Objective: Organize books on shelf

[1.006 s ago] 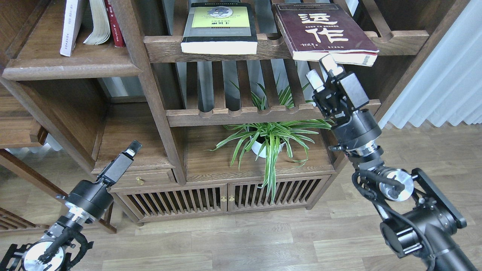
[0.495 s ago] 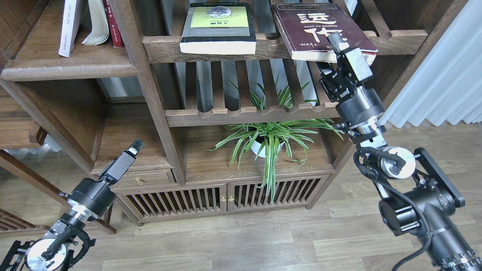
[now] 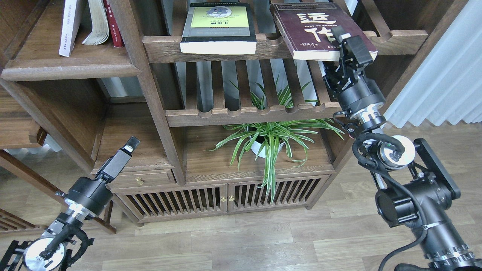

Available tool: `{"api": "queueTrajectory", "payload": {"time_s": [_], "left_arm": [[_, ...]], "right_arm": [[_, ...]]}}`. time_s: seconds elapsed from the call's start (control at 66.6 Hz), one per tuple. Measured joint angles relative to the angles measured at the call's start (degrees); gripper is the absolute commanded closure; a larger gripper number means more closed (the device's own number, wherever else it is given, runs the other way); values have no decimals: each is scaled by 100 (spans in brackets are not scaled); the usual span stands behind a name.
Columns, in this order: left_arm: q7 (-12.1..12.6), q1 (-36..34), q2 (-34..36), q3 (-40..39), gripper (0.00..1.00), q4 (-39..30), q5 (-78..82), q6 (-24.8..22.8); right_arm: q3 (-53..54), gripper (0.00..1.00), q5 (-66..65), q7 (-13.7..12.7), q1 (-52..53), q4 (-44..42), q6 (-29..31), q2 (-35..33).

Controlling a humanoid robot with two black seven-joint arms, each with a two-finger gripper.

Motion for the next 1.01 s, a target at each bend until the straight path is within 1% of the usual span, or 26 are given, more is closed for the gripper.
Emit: {"api": "queueTrajectory", "payload": {"time_s": [0.12,0.255,0.315,0.465,0.661,0.676,0.736,0.811,1.006], "left_arm": [[-1,0,0,-13,1,20,0,0],[-1,4,0,-27,1,83,0,0],[-1,19,0,-35,1,97,0,0],[-53,65,0,-18,1,139,0,0],[-338,209,0,162,1,292,-201,0],[-382,283,0,303,1,322,-445,0],[-399,336,0,428,1,337,-685,0],[-413,469,-1,763,2,343,-1396,0],[-411,886,17,1753,2,251,-3051,0]], "right_arm": [[-158,98,-33,-121,-283,6,666,-76],[-347,98,-46,-387,-715,38,1485,-184],[-414,99,-46,-498,-981,73,1690,-240],[-603,99,-45,-593,-1719,233,1791,-438],[-881,99,-36,-599,-2800,344,1794,-920],[-986,99,-35,-599,-3091,346,1793,-1033],[-1075,99,-35,-599,-3296,346,1789,-1108],[-1306,99,-34,-605,-3594,334,1789,-1201],[-2156,98,-38,-610,-3715,216,1789,-1268]]}}
